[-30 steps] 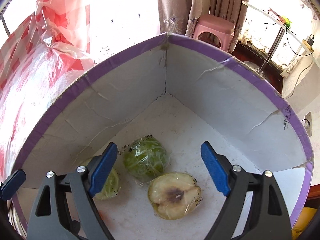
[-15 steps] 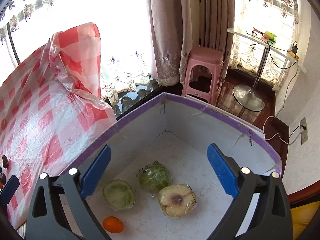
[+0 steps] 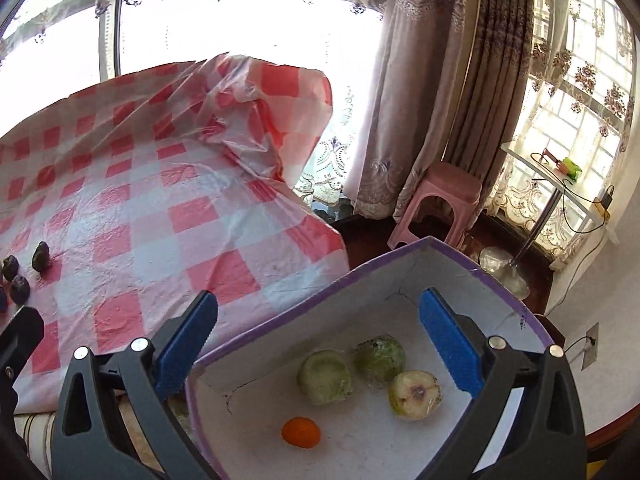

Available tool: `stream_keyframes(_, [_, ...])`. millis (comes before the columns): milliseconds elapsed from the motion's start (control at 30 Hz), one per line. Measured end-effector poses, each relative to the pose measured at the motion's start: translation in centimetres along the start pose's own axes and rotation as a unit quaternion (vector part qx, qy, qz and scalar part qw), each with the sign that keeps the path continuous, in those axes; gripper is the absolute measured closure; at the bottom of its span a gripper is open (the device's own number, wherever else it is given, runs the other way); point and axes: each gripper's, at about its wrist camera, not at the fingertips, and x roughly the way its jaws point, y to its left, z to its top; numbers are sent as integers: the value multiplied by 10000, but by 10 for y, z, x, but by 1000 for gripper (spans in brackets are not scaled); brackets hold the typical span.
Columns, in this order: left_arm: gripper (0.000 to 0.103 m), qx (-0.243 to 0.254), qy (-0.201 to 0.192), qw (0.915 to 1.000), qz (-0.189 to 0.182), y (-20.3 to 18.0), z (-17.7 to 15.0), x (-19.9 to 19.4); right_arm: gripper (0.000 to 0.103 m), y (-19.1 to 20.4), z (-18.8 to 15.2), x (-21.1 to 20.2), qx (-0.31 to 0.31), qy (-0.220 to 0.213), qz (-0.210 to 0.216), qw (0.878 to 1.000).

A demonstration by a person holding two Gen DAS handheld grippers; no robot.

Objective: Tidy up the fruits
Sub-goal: 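Move both tools back toward the remaining fruits on the cloth, then grasp an orange with the left tool while the right tool grasps a dark dried fruit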

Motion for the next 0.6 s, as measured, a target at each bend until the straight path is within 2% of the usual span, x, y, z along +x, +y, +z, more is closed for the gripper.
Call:
stream_keyframes(100, [17, -88, -30, 9998, 160, 20, -3, -11, 2, 29, -6, -9, -209, -84, 280, 9994])
stream_keyframes(300, [17, -307, -11, 9989, 355, 59, -12, -31, 2, 73, -23, -17, -265, -32, 1217, 9922])
stream_keyframes(500, [17, -482, -73, 9967, 654, 99, -21, -55, 2, 103, -30, -27, -574, -133, 1466, 9874])
stream_keyframes(600, [17, -667, 7, 9948, 767, 123, -28, -63, 2, 106, -30, -27, -504, -74, 1800, 9824])
